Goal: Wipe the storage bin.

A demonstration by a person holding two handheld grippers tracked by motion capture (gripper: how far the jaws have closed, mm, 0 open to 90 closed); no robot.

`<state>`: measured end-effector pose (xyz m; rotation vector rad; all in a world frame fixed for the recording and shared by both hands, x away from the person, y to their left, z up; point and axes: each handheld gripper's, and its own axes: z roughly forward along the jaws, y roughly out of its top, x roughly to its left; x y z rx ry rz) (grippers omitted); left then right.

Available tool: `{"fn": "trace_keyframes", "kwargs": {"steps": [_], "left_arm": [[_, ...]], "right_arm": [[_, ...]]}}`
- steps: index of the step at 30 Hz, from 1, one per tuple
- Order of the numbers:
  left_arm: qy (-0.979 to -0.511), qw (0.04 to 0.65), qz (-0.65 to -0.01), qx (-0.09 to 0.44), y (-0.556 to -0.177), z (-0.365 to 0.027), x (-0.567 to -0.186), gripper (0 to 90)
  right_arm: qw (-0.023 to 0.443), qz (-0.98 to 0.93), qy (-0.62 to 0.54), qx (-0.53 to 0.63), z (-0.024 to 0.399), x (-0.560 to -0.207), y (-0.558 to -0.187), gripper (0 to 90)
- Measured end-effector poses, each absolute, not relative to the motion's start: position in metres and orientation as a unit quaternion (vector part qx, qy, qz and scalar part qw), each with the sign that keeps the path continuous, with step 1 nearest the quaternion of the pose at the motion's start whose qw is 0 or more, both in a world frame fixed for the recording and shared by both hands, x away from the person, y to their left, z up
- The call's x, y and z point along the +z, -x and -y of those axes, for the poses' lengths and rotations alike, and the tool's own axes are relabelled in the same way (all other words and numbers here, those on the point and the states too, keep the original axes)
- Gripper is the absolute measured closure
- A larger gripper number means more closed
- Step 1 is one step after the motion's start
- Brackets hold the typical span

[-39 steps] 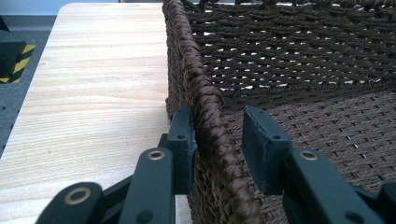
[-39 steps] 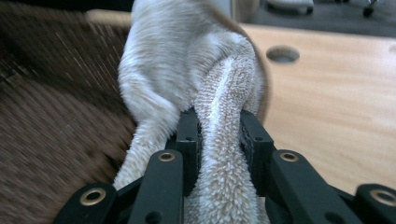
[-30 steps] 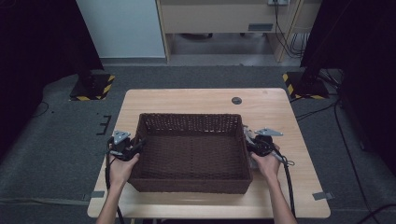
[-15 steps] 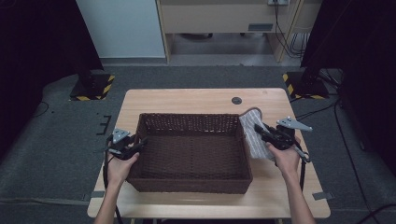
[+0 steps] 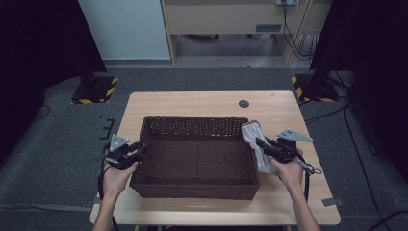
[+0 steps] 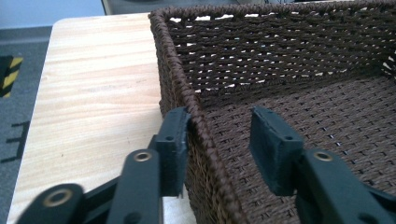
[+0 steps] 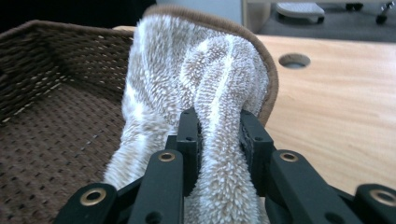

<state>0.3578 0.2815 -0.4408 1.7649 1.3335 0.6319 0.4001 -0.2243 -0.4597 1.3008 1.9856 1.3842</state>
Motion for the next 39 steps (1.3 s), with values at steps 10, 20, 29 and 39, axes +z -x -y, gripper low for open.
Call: {"fn": "trace_keyframes", "kwargs": {"steps": [10, 20, 29, 39], "left_arm": [[-0.701, 0.413, -0.527, 0.248, -0.359, -0.281, -0.443, 55.0], [-0.698, 0.414, -0.531, 0.244, -0.362, -0.281, -0.445, 53.5], [-0.703, 0.417, -0.519, 0.252, -0.359, -0.284, -0.436, 53.9], [-0.703, 0.407, -0.53, 0.243, -0.359, -0.281, -0.442, 54.8]], "right_arm": [[0.196, -0.717, -0.489, 0.456, 0.214, -0.487, -0.413, 73.9], [0.179, -0.731, -0.508, 0.419, 0.213, -0.516, -0.419, 73.8], [0.218, -0.696, -0.485, 0.482, 0.243, -0.451, -0.406, 73.8], [0.186, -0.712, -0.446, 0.51, 0.225, -0.442, -0.384, 73.8]]}}
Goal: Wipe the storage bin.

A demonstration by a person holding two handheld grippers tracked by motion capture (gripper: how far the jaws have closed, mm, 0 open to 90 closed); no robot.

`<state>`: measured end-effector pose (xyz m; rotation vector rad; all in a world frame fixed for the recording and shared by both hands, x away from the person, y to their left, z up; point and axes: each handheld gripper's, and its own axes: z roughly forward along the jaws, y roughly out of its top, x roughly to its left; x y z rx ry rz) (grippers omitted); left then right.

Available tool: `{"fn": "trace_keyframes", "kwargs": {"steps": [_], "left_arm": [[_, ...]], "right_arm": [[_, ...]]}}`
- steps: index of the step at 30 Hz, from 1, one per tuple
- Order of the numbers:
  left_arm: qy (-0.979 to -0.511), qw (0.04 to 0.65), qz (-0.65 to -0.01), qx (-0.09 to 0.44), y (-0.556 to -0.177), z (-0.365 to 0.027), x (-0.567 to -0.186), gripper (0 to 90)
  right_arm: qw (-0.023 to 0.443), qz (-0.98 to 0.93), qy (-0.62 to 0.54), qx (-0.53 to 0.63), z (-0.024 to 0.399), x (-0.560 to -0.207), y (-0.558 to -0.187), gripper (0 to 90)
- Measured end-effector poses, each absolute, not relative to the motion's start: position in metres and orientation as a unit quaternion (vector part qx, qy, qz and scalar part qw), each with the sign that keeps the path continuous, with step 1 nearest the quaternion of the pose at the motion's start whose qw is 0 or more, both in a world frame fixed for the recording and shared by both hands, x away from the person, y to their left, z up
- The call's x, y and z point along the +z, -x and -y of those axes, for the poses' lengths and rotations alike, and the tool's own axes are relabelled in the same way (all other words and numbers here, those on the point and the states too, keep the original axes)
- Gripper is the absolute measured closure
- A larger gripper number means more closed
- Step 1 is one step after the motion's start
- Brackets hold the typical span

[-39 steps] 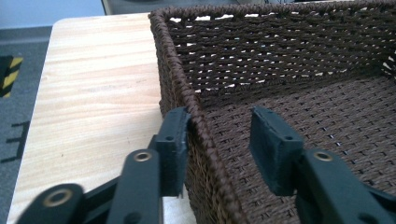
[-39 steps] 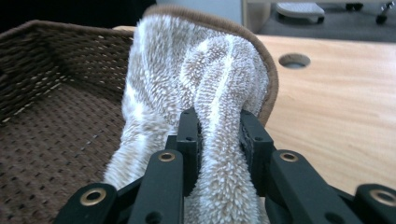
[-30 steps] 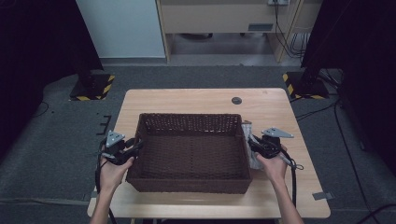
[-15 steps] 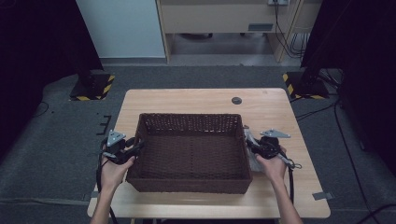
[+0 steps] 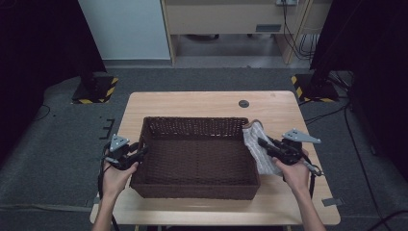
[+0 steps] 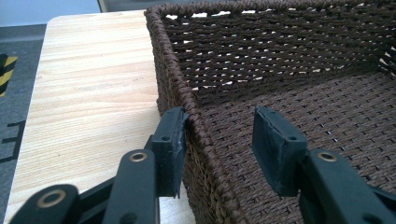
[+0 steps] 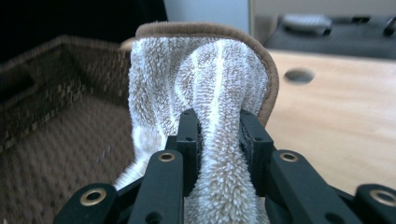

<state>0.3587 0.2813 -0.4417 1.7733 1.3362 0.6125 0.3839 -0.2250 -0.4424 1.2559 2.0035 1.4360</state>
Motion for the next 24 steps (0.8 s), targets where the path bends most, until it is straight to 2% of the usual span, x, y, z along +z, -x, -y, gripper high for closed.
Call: {"fn": "trace_keyframes", "kwargs": {"steps": [3, 9, 16, 21, 24], "left_arm": [[-0.693, 0.412, -0.54, 0.242, -0.359, -0.281, -0.443, 57.2], [-0.667, 0.421, -0.566, 0.238, -0.364, -0.279, -0.447, 66.0], [-0.662, 0.42, -0.57, 0.246, -0.372, -0.274, -0.447, 65.6], [-0.682, 0.423, -0.542, 0.248, -0.372, -0.276, -0.445, 57.1], [-0.694, 0.425, -0.519, 0.262, -0.368, -0.28, -0.436, 56.2]], "right_arm": [[0.185, -0.701, -0.459, 0.514, 0.223, -0.457, -0.385, 74.0], [0.195, -0.7, -0.462, 0.509, 0.22, -0.458, -0.389, 74.6], [0.214, -0.695, -0.467, 0.502, 0.218, -0.459, -0.405, 74.6], [0.218, -0.695, -0.477, 0.492, 0.221, -0.47, -0.404, 74.5], [0.208, -0.709, -0.483, 0.47, 0.22, -0.482, -0.402, 74.5]]}}
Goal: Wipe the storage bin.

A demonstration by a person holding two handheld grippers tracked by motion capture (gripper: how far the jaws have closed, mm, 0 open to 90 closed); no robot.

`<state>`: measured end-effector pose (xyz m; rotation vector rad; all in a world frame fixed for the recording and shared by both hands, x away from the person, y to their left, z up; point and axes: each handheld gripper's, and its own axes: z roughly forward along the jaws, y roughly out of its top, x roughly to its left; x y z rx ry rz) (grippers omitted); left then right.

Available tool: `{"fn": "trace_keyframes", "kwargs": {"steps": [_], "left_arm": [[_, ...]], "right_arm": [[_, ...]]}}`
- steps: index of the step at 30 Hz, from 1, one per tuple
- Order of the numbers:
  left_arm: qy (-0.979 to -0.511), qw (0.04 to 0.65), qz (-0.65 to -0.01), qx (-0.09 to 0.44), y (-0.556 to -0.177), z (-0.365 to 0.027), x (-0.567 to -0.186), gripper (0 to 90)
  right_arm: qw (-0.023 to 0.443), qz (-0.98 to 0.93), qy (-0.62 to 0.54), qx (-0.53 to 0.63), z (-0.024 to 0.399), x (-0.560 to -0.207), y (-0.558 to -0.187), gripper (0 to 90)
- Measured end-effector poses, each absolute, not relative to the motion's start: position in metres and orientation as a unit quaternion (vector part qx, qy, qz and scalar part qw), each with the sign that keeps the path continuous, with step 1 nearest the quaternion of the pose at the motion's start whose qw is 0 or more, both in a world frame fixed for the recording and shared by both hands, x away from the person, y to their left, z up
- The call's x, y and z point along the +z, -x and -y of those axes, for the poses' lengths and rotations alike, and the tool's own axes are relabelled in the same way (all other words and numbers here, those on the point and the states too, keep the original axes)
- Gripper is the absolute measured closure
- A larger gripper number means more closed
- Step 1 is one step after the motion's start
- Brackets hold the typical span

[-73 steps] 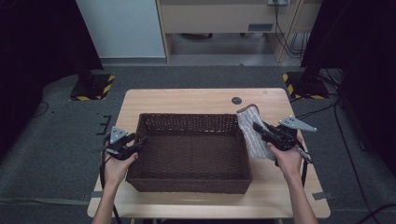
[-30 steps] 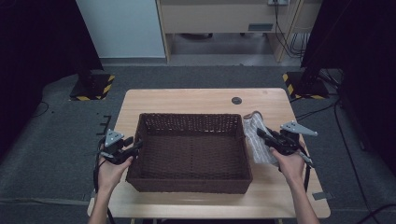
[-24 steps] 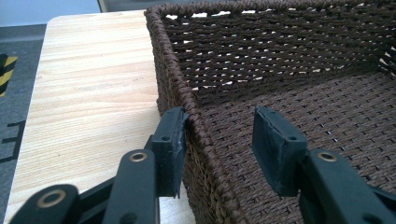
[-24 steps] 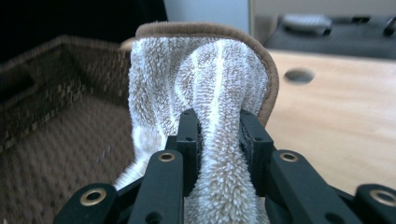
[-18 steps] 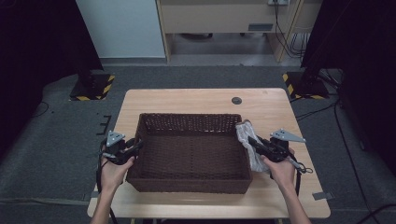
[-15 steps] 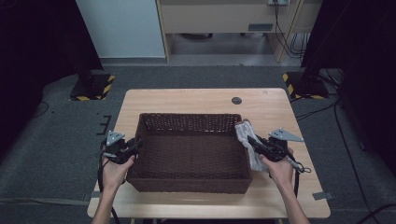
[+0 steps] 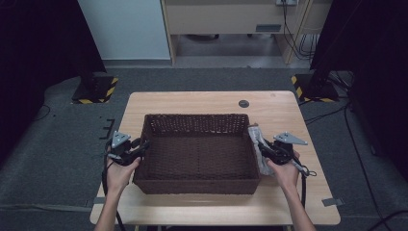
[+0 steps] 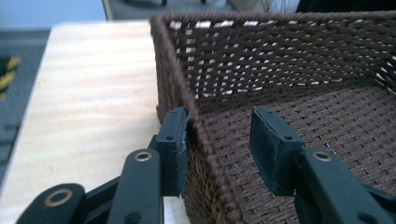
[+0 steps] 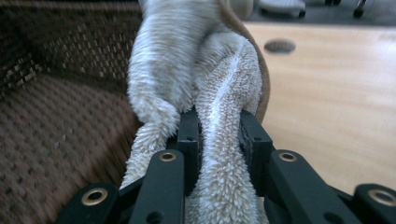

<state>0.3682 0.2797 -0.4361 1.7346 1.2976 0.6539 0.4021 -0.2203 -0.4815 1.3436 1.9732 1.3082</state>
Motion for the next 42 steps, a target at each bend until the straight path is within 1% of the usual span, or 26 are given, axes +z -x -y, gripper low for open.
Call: {"fn": "trace_keyframes", "kwargs": {"steps": [2, 7, 9, 10, 12, 16, 20, 23, 26, 29, 32, 35, 42], "left_arm": [[-0.698, 0.42, -0.512, 0.272, -0.364, -0.281, -0.432, 56.0], [-0.718, 0.393, -0.51, 0.263, -0.356, -0.281, -0.439, 56.3], [-0.714, 0.395, -0.519, 0.256, -0.355, -0.283, -0.441, 59.0], [-0.716, 0.391, -0.521, 0.251, -0.354, -0.283, -0.441, 59.0], [-0.72, 0.388, -0.52, 0.246, -0.353, -0.283, -0.443, 61.9], [-0.721, 0.389, -0.52, 0.243, -0.353, -0.283, -0.443, 65.7], [-0.72, 0.39, -0.52, 0.244, -0.352, -0.282, -0.443, 67.0], [-0.718, 0.39, -0.523, 0.242, -0.352, -0.282, -0.443, 68.1], [-0.715, 0.391, -0.527, 0.241, -0.352, -0.281, -0.443, 69.4], [-0.71, 0.393, -0.533, 0.239, -0.353, -0.281, -0.444, 70.4], [-0.711, 0.388, -0.535, 0.241, -0.353, -0.279, -0.443, 71.2], [-0.71, 0.387, -0.537, 0.242, -0.354, -0.278, -0.443, 71.7], [-0.706, 0.382, -0.542, 0.248, -0.364, -0.271, -0.443, 71.9]], "right_arm": [[0.205, -0.717, -0.485, 0.456, 0.216, -0.487, -0.403, 74.5], [0.205, -0.726, -0.491, 0.435, 0.213, -0.496, -0.408, 74.2], [0.203, -0.737, -0.49, 0.418, 0.214, -0.502, -0.409, 74.0], [0.196, -0.738, -0.495, 0.413, 0.214, -0.508, -0.409, 74.0], [0.189, -0.735, -0.504, 0.412, 0.215, -0.513, -0.41, 74.0], [0.196, -0.725, -0.503, 0.428, 0.222, -0.499, -0.409, 74.0], [0.203, -0.697, -0.505, 0.466, 0.24, -0.476, -0.401, 74.0], [0.216, -0.681, -0.493, 0.497, 0.253, -0.453, -0.39, 74.1], [0.215, -0.679, -0.476, 0.516, 0.257, -0.439, -0.378, 74.1], [0.197, -0.692, -0.461, 0.519, 0.25, -0.438, -0.369, 74.0], [0.181, -0.703, -0.454, 0.516, 0.237, -0.447, -0.367, 73.9], [0.184, -0.708, -0.46, 0.503, 0.229, -0.458, -0.375, 73.9], [0.207, -0.703, -0.473, 0.49, 0.226, -0.462, -0.392, 74.2]]}}
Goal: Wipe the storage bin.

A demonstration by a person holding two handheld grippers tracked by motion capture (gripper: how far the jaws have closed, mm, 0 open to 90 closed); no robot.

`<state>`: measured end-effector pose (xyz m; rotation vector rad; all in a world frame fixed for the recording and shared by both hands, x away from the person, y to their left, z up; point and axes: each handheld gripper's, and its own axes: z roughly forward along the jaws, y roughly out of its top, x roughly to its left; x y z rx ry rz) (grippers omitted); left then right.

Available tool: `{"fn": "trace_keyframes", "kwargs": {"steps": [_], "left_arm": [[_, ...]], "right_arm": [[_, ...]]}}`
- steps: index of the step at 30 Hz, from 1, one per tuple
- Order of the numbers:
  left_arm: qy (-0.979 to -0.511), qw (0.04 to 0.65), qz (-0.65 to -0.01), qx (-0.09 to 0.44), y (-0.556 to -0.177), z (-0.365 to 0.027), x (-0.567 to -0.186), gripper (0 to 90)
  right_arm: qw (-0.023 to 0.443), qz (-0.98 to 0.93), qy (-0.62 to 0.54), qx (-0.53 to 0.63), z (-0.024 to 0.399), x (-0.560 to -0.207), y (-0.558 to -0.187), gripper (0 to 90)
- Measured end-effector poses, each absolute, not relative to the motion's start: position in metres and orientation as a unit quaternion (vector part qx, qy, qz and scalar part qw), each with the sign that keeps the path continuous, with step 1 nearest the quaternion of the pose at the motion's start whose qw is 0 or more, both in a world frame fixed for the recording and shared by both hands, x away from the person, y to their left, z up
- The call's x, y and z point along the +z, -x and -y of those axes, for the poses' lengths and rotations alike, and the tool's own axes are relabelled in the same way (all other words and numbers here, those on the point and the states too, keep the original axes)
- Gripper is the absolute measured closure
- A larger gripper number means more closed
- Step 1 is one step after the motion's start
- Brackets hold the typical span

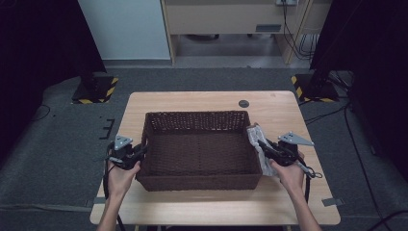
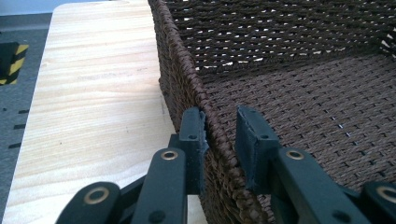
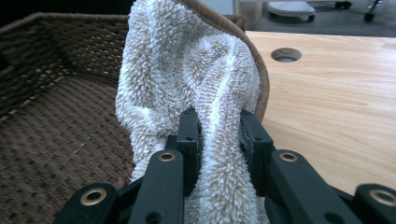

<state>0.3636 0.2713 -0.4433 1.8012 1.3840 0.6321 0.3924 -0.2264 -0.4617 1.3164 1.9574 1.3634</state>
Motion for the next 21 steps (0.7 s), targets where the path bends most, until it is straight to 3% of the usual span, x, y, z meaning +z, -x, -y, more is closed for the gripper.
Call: {"fn": "trace_keyframes", "kwargs": {"steps": [14, 21], "left_arm": [[-0.705, 0.387, -0.54, 0.247, -0.364, -0.273, -0.444, 71.3], [-0.706, 0.382, -0.543, 0.248, -0.365, -0.272, -0.444, 71.6]], "right_arm": [[0.168, -0.752, -0.498, 0.397, 0.222, -0.518, -0.398, 73.9], [0.181, -0.723, -0.5, 0.441, 0.238, -0.492, -0.393, 73.9]]}}
